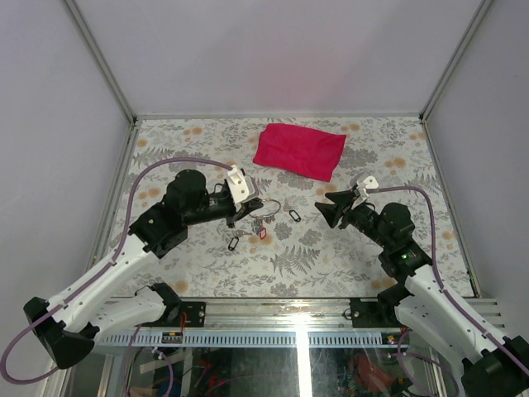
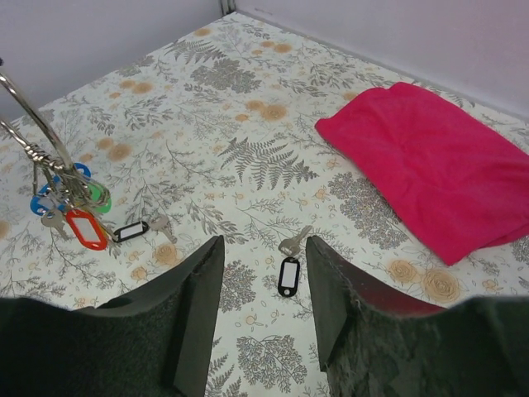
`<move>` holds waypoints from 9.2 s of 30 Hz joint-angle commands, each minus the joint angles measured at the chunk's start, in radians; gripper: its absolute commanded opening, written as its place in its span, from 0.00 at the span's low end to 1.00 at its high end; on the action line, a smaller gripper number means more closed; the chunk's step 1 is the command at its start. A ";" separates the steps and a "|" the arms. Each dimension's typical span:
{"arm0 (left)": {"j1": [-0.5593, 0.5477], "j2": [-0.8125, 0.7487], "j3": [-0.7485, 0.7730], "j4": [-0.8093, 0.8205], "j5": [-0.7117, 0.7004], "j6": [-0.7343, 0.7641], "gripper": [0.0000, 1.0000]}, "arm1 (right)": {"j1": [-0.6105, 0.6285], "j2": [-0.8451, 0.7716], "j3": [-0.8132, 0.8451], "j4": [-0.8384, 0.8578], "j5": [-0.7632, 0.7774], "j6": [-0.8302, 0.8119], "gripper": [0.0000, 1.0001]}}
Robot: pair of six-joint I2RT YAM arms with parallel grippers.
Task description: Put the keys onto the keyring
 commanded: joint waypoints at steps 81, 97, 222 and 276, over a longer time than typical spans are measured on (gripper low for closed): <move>-0.007 0.110 0.198 0.033 -0.086 -0.120 0.00 | 0.358 0.503 -0.041 1.003 0.172 -0.251 0.26; -0.006 0.106 0.199 0.019 -0.093 -0.116 0.00 | 0.359 0.496 -0.053 1.017 0.212 -0.261 0.26; -0.419 0.239 -0.292 0.890 -0.556 -0.332 0.70 | 0.232 0.568 0.930 -1.273 0.101 0.087 0.00; -0.466 0.340 -0.251 0.890 -0.623 0.000 0.58 | 0.232 0.557 0.945 -1.373 -0.092 0.052 0.01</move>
